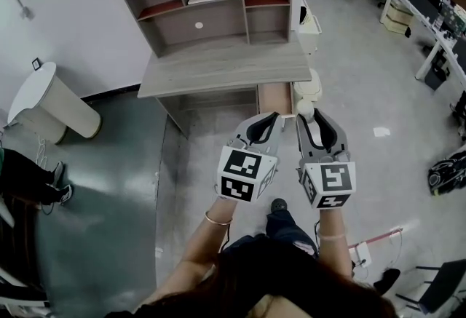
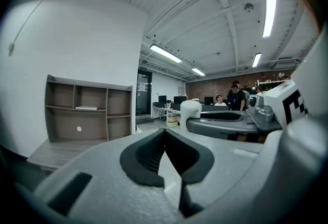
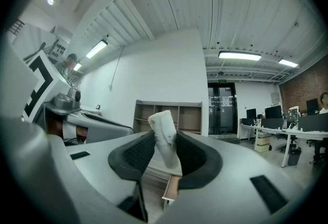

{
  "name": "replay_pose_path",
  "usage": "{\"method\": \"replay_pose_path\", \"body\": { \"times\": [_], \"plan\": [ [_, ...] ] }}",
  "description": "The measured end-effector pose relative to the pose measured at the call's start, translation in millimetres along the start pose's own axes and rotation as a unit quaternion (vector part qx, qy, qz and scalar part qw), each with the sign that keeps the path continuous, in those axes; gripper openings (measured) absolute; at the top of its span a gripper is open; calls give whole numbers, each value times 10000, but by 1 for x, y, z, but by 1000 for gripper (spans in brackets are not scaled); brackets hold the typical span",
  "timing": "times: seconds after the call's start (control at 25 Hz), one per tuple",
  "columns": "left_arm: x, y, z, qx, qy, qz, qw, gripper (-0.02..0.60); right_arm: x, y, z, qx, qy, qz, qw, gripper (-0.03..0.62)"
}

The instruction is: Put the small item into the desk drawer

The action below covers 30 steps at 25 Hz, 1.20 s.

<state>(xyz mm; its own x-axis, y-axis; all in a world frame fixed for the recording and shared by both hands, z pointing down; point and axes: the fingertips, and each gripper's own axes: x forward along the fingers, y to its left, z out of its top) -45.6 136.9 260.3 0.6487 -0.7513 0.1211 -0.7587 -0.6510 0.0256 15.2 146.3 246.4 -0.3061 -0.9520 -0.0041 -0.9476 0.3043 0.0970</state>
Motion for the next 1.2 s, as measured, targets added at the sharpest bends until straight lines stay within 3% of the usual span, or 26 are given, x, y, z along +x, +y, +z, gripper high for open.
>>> {"method": "replay_pose_path", "body": {
  "times": [0.76,1.2],
  "plan": [
    [121,28,19,-46,-2,233,9997,15,93,-80,-10,-28,24,343,9994,127],
    [147,40,15,-137,21,547,9984,15,121,-101,-24,-43,228,614,9978,127]
  ]
}}
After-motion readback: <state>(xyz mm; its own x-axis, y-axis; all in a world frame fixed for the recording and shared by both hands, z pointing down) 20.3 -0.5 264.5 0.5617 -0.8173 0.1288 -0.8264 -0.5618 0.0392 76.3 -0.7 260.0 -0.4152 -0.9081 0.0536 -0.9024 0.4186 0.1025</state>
